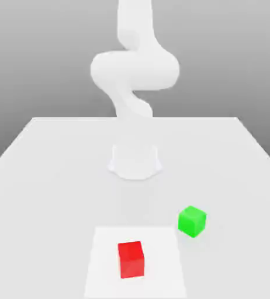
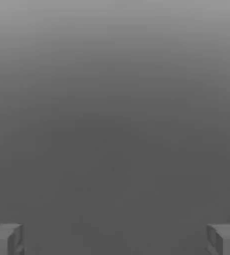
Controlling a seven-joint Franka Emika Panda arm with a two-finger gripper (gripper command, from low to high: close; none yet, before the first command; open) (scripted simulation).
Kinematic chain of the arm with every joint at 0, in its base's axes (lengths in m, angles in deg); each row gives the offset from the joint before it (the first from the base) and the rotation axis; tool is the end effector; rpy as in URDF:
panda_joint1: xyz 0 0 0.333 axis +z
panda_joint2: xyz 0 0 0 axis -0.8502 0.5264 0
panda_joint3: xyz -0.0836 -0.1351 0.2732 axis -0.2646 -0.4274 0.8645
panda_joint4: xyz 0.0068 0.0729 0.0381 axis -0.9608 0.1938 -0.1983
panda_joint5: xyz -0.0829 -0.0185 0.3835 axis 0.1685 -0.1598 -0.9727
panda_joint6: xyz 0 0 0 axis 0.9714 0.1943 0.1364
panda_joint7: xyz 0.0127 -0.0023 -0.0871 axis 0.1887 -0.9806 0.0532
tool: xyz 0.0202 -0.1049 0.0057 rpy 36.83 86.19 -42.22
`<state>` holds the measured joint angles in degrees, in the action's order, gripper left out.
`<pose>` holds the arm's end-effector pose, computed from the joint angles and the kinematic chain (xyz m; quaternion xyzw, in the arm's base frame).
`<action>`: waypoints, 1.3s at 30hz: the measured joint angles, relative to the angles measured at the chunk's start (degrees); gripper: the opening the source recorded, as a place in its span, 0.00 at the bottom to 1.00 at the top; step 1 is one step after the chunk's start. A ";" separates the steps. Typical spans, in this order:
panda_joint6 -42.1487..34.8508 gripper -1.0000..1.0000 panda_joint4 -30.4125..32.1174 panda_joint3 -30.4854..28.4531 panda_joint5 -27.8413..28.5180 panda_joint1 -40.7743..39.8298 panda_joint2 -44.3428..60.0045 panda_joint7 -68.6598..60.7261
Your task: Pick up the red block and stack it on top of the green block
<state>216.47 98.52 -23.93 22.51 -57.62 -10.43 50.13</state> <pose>0.3817 -0.0020 0.6657 -0.8656 0.3561 -0.3237 0.1383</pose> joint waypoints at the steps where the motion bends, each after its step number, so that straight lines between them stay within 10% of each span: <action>1: 1.10 0.50 0.84 -0.26 -0.12 0.21 2.26 -0.58; 27: 31.03 0.50 15.82 -1.76 -2.39 1.19 56.40 -12.04; 28: 32.31 0.00 15.60 -1.63 -2.72 1.13 57.94 -12.29; 39: 26.48 0.00 16.64 -2.15 -1.33 1.35 51.08 -11.26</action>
<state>242.95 115.17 -26.08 21.18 -56.26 40.65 38.86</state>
